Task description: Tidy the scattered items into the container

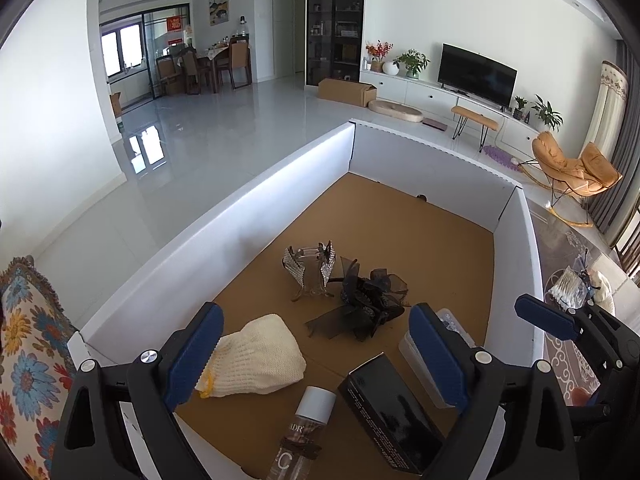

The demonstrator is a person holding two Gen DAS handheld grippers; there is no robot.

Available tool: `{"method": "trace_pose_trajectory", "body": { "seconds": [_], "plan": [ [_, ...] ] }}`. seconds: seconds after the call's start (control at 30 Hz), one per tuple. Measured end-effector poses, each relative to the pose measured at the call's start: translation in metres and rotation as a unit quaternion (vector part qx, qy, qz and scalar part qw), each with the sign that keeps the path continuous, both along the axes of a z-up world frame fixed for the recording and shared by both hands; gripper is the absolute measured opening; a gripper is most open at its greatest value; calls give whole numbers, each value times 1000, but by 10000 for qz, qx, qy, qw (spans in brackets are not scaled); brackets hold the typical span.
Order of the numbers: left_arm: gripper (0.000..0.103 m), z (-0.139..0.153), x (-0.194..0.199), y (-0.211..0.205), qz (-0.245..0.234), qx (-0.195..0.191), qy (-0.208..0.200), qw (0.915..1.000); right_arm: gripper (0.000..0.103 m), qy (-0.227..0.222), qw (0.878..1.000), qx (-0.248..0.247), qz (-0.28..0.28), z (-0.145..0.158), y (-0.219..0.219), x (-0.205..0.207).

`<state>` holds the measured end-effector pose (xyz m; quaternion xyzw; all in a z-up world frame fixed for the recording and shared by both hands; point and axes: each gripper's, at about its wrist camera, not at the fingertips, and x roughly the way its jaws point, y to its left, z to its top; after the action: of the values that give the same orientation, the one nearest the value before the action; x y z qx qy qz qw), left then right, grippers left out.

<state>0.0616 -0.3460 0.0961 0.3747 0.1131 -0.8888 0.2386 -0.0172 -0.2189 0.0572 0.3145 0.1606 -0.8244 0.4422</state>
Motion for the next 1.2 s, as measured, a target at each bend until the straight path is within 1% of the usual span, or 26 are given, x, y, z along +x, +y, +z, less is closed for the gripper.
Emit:
{"method": "trace_pose_trajectory", "body": {
  "seconds": [0.13, 0.2, 0.27, 0.3, 0.37, 0.43, 0.5, 0.57, 0.63, 0.67, 0.77, 0.83, 0.9, 0.97, 1.03, 1.1, 1.17, 1.2],
  "plan": [
    [95, 2, 6, -1, 26, 40, 136, 9999, 63, 15, 10000, 9, -3, 0, 0, 2],
    [95, 3, 11, 0, 30, 138, 272, 9995, 63, 41, 10000, -20, -32, 1, 3, 3],
    [95, 5, 18, 7, 6, 271, 443, 9986, 63, 58, 9998, -130, -107, 4, 13, 6],
    [95, 8, 22, 13, -33, 276, 522, 9982, 63, 76, 9996, -214, -158, 6, 22, 7],
    [95, 17, 28, 32, -168, 224, 678, 9973, 63, 163, 9987, -387, -305, 9, 46, 12],
    [95, 26, 33, 56, -390, 246, 871, 9951, 63, 295, 9970, -462, -552, 8, 79, 17],
    [95, 32, 35, 88, -700, 333, 1036, 9916, 63, 434, 9939, -445, -909, 1, 120, 21],
    [96, 31, 31, 127, -1149, 446, 1072, 9866, 63, 511, 9884, -332, -1390, -10, 166, 23],
    [101, 20, 19, 171, -1689, 497, 891, 9803, 63, 453, 9795, -185, -1954, -23, 214, 22],
    [101, 10, 10, 196, -1987, 516, 748, 9758, 63, 371, 9736, -90, -2251, -29, 238, 21],
    [101, -29, -18, 265, -2800, 496, 267, 9583, 63, 72, 9517, 260, -3058, -48, 303, 16],
    [101, -60, -40, 304, -3190, 522, -35, 9463, 63, -115, 9381, 457, -3430, -58, 338, 13],
    [101, -85, -62, 334, -3368, 465, -438, 9394, 63, -361, 9285, 580, -3650, -67, 366, 10],
    [101, -99, -77, 359, -3509, 365, -655, 9334, 63, -524, 9210, 652, -3806, -76, 386, 10],
    [101, -106, -88, 381, -3644, 165, -770, 9279, 63, -627, 9128, 708, -3974, -86, 400, 13],
    [101, -109, -99, 397, -3758, 79, -788, 9233, 64, -768, 9097, 485, -4053, -90, 410, 15],
    [101, -113, -112, 410, -3849, -85, -847, 9190, 64, -749, 9046, 536, -4162, -91, 415, 12],
    [102, -117, -119, 414, -3882, -179, -872, 9173, 64, -749, 9030, 548, -4195, -90, 417, 9]
  ]
}}
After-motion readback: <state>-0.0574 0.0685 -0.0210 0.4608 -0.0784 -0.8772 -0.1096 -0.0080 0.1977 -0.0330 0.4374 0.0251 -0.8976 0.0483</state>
